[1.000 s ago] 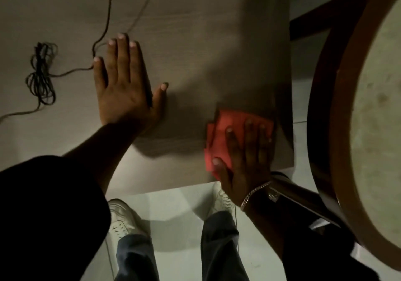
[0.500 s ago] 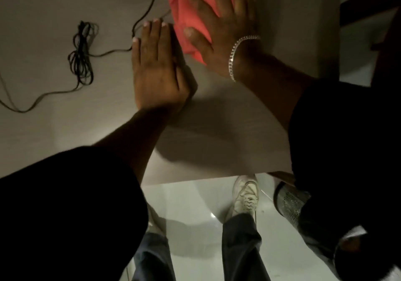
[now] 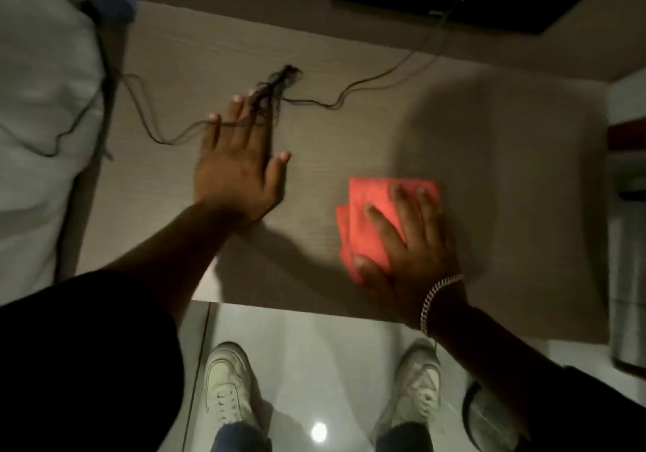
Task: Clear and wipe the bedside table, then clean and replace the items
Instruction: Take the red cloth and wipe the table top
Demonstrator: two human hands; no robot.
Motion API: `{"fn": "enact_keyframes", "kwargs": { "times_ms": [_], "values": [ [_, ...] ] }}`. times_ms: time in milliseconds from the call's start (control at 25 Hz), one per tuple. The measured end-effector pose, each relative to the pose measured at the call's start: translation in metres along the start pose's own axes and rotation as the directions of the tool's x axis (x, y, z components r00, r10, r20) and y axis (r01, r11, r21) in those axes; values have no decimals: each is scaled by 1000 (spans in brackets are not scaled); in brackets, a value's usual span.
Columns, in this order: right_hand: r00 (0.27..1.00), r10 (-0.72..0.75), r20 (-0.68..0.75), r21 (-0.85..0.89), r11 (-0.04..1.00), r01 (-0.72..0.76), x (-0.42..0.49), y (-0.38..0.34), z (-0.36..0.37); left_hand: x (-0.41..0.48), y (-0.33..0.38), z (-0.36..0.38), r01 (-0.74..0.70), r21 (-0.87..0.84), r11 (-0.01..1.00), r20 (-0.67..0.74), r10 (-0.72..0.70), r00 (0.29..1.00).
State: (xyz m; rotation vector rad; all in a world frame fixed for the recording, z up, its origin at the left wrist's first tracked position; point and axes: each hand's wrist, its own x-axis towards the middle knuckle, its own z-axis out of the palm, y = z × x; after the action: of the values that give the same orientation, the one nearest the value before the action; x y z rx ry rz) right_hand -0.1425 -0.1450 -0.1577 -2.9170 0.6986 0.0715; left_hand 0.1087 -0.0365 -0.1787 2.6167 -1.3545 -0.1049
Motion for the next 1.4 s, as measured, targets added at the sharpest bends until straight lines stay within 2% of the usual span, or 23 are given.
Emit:
{"fn": "enact_keyframes", "kwargs": {
  "times_ms": [80, 120, 280, 400, 520, 640, 800, 920, 1000, 1120, 1240, 1320, 1400],
  "values": [
    [997, 82, -1, -18, 996, -82, 55, -10, -1, -10, -56, -8, 99, 33, 995, 56, -101, 993],
    [995, 104, -7, -5, 995, -104, 86, -19, -1, -11, -74, -13, 132, 46, 990, 41, -134, 990],
    [988, 154, -27, -38, 987, -155, 174, -53, 2, -16, -81, -16, 146, 54, 988, 31, -148, 989],
    [997, 40, -65, -73, 996, -44, 222, -92, 3, -19, -81, -20, 172, -37, 984, -28, -173, 985],
    [991, -130, -17, -52, 990, 129, 269, -143, 6, -20, -82, -21, 186, -153, 971, -113, -204, 973],
    [972, -235, -16, -52, 971, 234, 297, -173, 10, -19, -86, -28, 209, -297, 932, -158, -263, 952],
    [927, -369, -66, 0, 929, 370, 292, -172, 10, -20, -84, -34, 198, -457, 867, -225, -328, 917],
    [912, -384, -148, 336, 847, 411, 274, -167, 4, -22, -83, -33, 202, -474, 857, -230, -342, 911],
    [934, -304, -188, 422, 834, 356, 254, -146, 5, -21, -85, -30, 198, -421, 885, -217, -310, 925],
    [980, -183, -82, 216, 956, 196, 214, -106, 18, -24, -83, -33, 246, -286, 926, -167, -301, 939],
    [977, -172, -126, 137, 972, 189, 197, -96, 26, -8, -81, -41, 314, -148, 938, -118, -332, 936],
    [981, -155, -117, 138, 976, 170, 199, -97, 27, 31, -79, -47, 444, -154, 883, -60, -456, 888],
    [987, -134, -94, 128, 981, 145, 200, -97, 26, 68, -78, -51, 465, -240, 852, -1, -479, 878]
  ]
}}
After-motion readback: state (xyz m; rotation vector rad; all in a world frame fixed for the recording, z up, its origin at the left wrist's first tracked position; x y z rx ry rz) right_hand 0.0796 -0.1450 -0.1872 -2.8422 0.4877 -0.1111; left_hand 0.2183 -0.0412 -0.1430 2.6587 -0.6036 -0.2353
